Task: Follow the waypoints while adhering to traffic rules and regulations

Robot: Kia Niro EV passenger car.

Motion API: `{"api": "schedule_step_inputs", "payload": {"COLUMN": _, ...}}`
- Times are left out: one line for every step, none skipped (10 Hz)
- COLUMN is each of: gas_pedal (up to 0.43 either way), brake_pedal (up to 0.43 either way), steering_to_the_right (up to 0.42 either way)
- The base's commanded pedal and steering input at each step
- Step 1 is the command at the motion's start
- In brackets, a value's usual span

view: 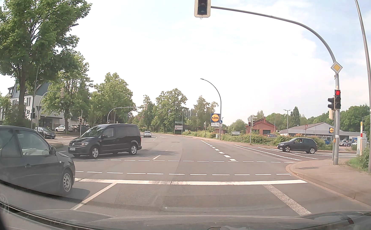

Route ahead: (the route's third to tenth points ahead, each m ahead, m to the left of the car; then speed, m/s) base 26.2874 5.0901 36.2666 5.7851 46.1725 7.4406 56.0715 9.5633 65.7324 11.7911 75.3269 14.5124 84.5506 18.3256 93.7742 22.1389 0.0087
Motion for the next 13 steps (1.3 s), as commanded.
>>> {"api": "schedule_step_inputs", "payload": {"gas_pedal": 0.000, "brake_pedal": 0.000, "steering_to_the_right": -0.018}}
{"api": "schedule_step_inputs", "payload": {"gas_pedal": 0.000, "brake_pedal": 0.000, "steering_to_the_right": -0.018}}
{"api": "schedule_step_inputs", "payload": {"gas_pedal": 0.000, "brake_pedal": 0.000, "steering_to_the_right": -0.018}}
{"api": "schedule_step_inputs", "payload": {"gas_pedal": 0.000, "brake_pedal": 0.000, "steering_to_the_right": -0.018}}
{"api": "schedule_step_inputs", "payload": {"gas_pedal": 0.000, "brake_pedal": 0.000, "steering_to_the_right": -0.018}}
{"api": "schedule_step_inputs", "payload": {"gas_pedal": 0.000, "brake_pedal": 0.000, "steering_to_the_right": -0.018}}
{"api": "schedule_step_inputs", "payload": {"gas_pedal": 0.000, "brake_pedal": 0.000, "steering_to_the_right": -0.018}}
{"api": "schedule_step_inputs", "payload": {"gas_pedal": 0.000, "brake_pedal": 0.000, "steering_to_the_right": -0.018}}
{"api": "schedule_step_inputs", "payload": {"gas_pedal": 0.000, "brake_pedal": 0.000, "steering_to_the_right": -0.018}}
{"api": "schedule_step_inputs", "payload": {"gas_pedal": 0.000, "brake_pedal": 0.000, "steering_to_the_right": -0.018}}
{"api": "schedule_step_inputs", "payload": {"gas_pedal": 0.000, "brake_pedal": 0.000, "steering_to_the_right": -0.018}}
{"api": "schedule_step_inputs", "payload": {"gas_pedal": 0.000, "brake_pedal": 0.000, "steering_to_the_right": -0.018}}
{"api": "schedule_step_inputs", "payload": {"gas_pedal": 0.000, "brake_pedal": 0.000, "steering_to_the_right": -0.018}}
